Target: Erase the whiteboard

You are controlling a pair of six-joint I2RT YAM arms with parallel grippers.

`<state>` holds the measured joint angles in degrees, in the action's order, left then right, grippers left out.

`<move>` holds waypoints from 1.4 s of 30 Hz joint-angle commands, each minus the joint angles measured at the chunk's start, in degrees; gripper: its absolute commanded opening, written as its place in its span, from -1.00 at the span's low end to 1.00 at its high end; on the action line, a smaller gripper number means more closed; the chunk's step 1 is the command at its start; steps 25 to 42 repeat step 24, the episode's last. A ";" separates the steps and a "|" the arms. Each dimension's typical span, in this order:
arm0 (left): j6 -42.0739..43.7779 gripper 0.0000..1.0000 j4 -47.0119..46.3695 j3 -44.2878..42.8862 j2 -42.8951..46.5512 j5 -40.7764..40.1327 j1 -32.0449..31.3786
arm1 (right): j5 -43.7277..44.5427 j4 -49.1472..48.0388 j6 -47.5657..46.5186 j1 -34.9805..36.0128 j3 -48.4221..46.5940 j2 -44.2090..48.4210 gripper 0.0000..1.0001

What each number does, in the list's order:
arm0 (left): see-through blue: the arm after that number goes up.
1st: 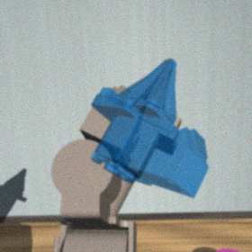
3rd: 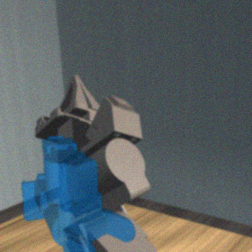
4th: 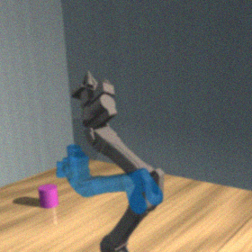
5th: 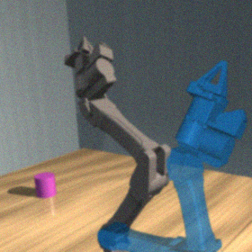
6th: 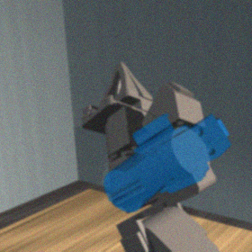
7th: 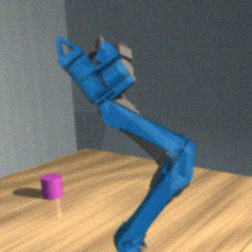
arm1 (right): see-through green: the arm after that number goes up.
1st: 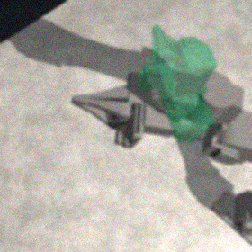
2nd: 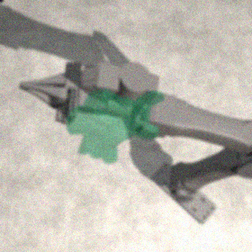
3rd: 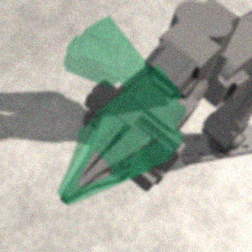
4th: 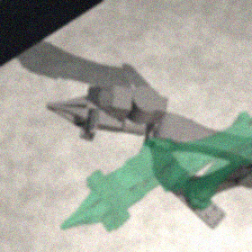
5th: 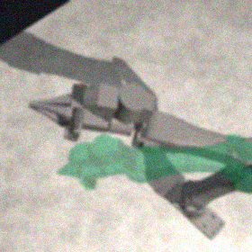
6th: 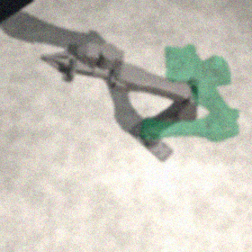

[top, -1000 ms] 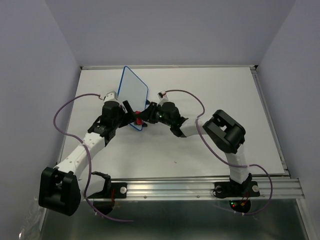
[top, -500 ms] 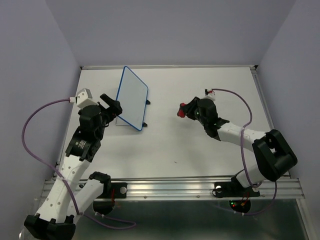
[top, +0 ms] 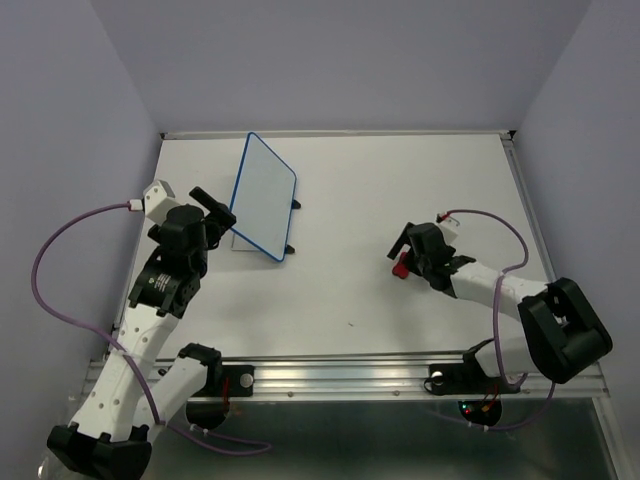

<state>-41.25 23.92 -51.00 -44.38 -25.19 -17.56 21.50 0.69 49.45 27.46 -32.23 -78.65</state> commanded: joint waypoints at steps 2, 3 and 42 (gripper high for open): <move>-1.02 0.98 -0.02 -0.06 1.14 -2.23 -0.02 | 5.47 9.49 -0.40 0.31 -1.68 5.07 1.00; -1.02 0.98 0.16 -0.24 1.23 -2.49 -0.02 | 6.70 10.20 -1.10 0.31 -2.57 6.57 1.00; 0.03 0.98 -2.12 -1.47 0.70 -7.15 -0.02 | 29.30 22.77 -11.31 0.31 -14.70 32.42 1.00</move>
